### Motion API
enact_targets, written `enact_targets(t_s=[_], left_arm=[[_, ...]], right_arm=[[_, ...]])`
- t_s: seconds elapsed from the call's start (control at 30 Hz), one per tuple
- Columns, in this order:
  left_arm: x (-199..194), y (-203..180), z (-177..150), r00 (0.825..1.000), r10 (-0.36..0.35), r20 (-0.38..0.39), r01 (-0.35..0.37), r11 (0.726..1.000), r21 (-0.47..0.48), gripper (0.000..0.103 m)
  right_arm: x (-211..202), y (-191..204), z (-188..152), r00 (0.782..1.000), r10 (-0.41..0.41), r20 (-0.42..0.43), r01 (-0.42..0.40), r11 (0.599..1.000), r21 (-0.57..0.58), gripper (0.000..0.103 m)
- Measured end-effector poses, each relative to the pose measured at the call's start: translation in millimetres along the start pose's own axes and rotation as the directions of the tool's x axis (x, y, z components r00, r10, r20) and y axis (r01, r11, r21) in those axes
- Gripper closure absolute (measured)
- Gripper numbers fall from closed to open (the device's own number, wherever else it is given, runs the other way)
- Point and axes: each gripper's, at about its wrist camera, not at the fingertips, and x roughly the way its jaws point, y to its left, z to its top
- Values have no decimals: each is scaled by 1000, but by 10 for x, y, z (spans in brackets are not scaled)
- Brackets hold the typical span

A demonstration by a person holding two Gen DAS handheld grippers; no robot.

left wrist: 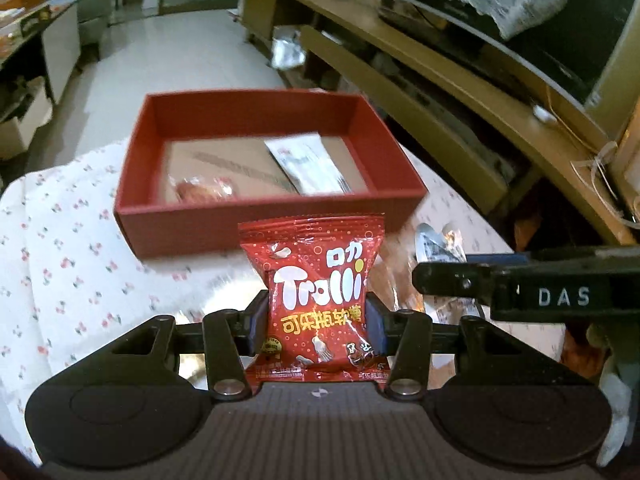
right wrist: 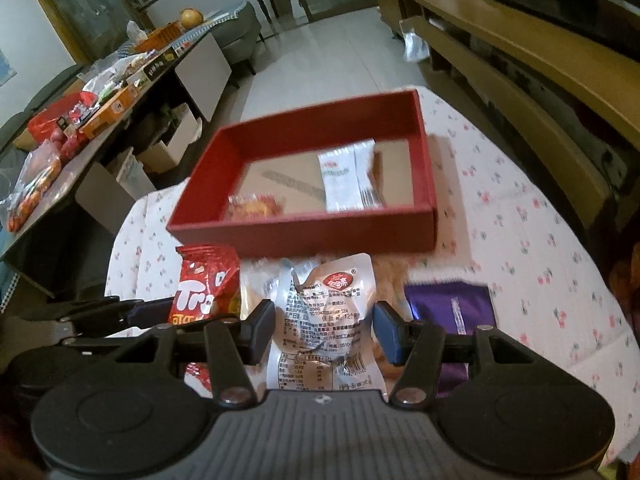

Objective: Organize snacks
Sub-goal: 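Carry the Trolli bag and foil pouch into the red box with both tools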

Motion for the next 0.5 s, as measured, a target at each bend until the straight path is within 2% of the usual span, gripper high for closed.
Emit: enact_targets(t_s=[0.5], left_arm=[[285, 293, 672, 993, 83, 84, -76, 994, -84, 48]], right_arm=[[444, 50, 826, 999, -22, 49, 22, 1000, 3, 32]])
